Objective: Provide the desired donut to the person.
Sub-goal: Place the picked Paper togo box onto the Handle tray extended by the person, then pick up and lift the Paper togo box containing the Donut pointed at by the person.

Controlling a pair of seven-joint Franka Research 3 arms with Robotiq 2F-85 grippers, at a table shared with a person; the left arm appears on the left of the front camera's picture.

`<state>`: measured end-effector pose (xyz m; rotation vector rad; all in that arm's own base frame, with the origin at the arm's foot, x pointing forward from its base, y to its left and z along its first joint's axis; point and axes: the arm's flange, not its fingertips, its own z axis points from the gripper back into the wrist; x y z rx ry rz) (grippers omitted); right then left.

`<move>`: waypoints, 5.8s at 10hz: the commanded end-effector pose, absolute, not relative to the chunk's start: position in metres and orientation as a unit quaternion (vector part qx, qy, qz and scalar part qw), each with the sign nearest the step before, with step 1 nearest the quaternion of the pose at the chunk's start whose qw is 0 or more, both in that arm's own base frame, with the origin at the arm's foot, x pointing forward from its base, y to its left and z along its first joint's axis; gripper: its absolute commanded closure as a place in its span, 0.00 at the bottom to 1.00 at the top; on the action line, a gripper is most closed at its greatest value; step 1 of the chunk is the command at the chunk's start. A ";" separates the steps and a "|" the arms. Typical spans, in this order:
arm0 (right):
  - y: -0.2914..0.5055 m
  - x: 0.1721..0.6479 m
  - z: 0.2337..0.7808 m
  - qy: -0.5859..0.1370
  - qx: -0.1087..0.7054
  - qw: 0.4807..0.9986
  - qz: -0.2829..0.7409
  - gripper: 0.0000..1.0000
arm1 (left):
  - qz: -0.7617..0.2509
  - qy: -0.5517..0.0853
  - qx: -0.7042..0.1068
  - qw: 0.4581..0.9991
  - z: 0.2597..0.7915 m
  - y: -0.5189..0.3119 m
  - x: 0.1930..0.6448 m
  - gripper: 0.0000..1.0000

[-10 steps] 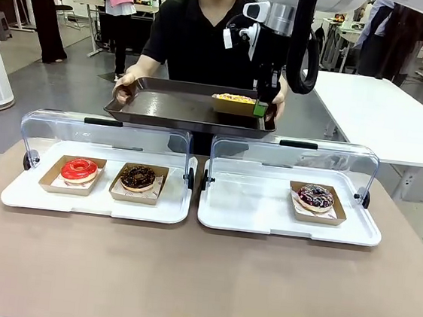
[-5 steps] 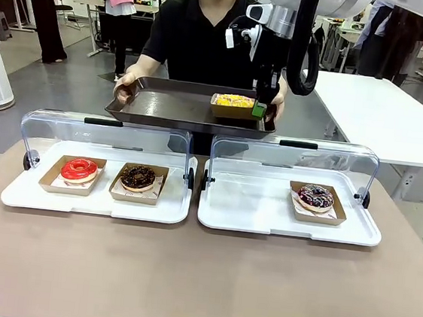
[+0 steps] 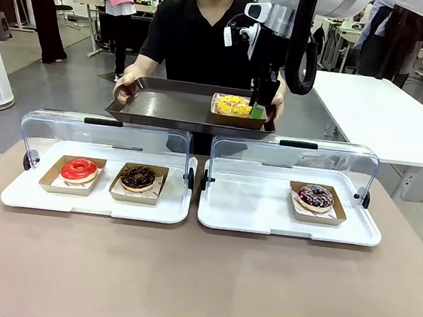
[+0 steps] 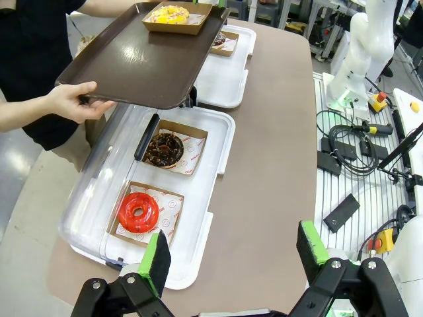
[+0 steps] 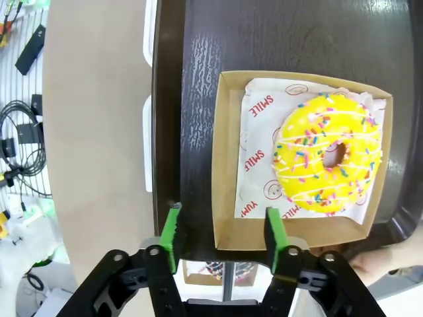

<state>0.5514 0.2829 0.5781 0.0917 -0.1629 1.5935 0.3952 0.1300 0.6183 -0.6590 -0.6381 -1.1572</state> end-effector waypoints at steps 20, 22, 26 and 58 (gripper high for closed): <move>0.052 0.369 0.611 -0.093 0.002 0.776 0.623 0.00 | -0.529 -0.290 -0.302 0.738 0.619 0.130 0.393 0.00; 0.052 0.374 0.609 -0.097 0.004 0.779 0.620 0.00 | -0.529 -0.290 -0.302 0.738 0.619 0.130 0.393 0.00; -0.054 0.395 0.591 -0.240 0.282 0.699 0.611 0.00 | -0.529 -0.290 -0.302 0.738 0.619 0.130 0.393 0.00; -0.220 0.374 0.552 -0.398 0.336 0.709 0.474 0.00 | -0.529 -0.290 -0.302 0.738 0.619 0.130 0.393 0.00</move>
